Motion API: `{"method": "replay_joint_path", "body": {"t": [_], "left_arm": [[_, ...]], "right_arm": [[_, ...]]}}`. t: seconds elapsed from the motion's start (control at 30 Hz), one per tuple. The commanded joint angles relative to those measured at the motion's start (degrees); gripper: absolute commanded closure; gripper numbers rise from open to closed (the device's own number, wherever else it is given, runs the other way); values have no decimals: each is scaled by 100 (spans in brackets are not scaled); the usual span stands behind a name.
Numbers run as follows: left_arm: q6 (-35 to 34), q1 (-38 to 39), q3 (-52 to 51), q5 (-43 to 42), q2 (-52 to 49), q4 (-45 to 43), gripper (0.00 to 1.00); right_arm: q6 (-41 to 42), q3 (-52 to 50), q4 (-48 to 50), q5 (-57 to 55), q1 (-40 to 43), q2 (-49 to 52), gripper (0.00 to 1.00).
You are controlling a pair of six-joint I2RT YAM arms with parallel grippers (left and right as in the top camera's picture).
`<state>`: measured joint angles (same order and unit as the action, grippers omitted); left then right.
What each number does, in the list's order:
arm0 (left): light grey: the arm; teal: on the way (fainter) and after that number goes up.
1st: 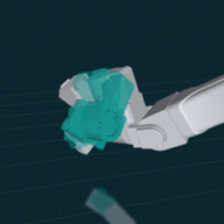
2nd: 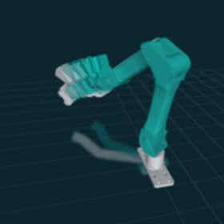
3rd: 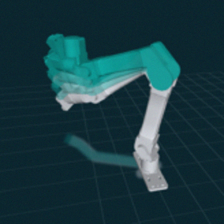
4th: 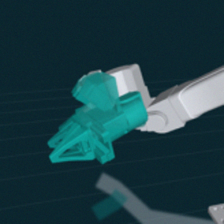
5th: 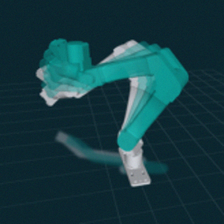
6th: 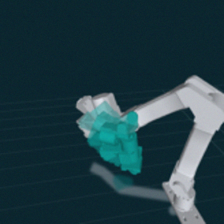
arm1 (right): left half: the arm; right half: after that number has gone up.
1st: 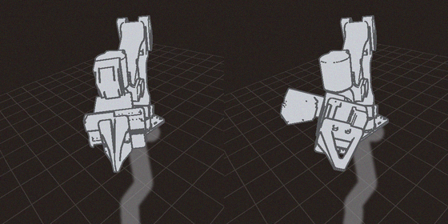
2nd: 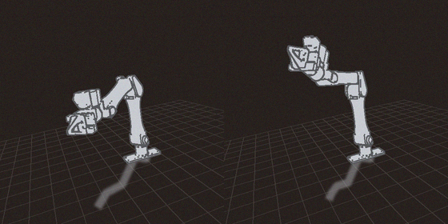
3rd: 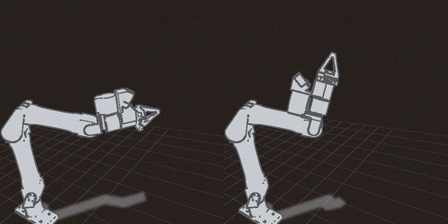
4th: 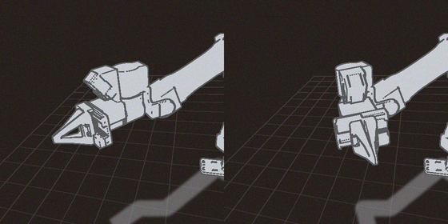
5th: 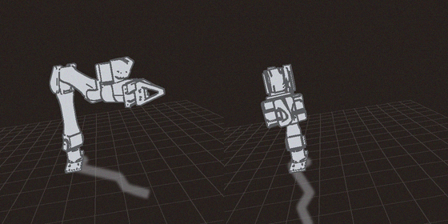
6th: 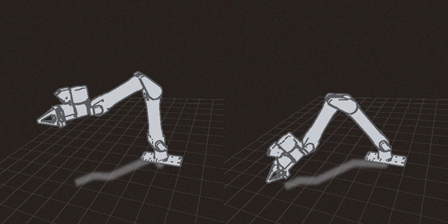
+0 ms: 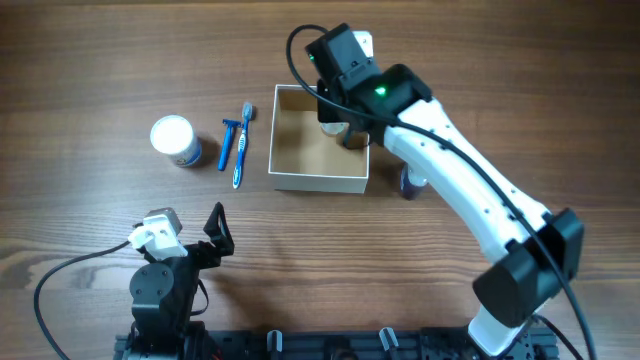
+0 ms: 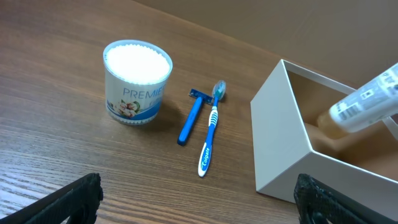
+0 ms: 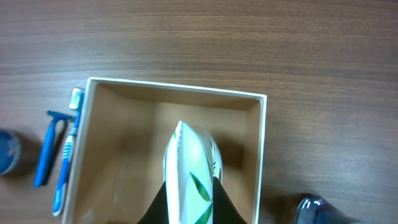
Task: Pack container
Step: 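Carry the lotion tube into the box's back-right corner and release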
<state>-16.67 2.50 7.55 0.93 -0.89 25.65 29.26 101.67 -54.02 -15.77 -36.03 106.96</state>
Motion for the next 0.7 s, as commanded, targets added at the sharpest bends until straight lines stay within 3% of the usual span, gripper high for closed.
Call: {"method": "replay_joint_path", "body": {"t": [0.0, 0.37, 0.43, 0.5, 0.57, 0.67], "left_arm": [[-31, -28, -11, -26, 33, -11, 0], [-31, -28, -11, -26, 33, -13, 0], [-31, -28, -11, -26, 33, -11, 0], [-31, -28, -11, -26, 33, -13, 0], [-31, -28, -11, -26, 33, -13, 0], [-31, -28, -11, -26, 35, -11, 0]], "right_arm": [[85, 96, 66, -481, 24, 164, 96], [-87, 96, 221, -402, 555, 706, 92], [-118, 96, 219, -345, 579, 706, 78], [-299, 109, 245, -343, 577, 680, 52], [-426, 151, 205, -343, 564, 605, 36], [-424, 164, 125, -345, 564, 223, 21]]}}
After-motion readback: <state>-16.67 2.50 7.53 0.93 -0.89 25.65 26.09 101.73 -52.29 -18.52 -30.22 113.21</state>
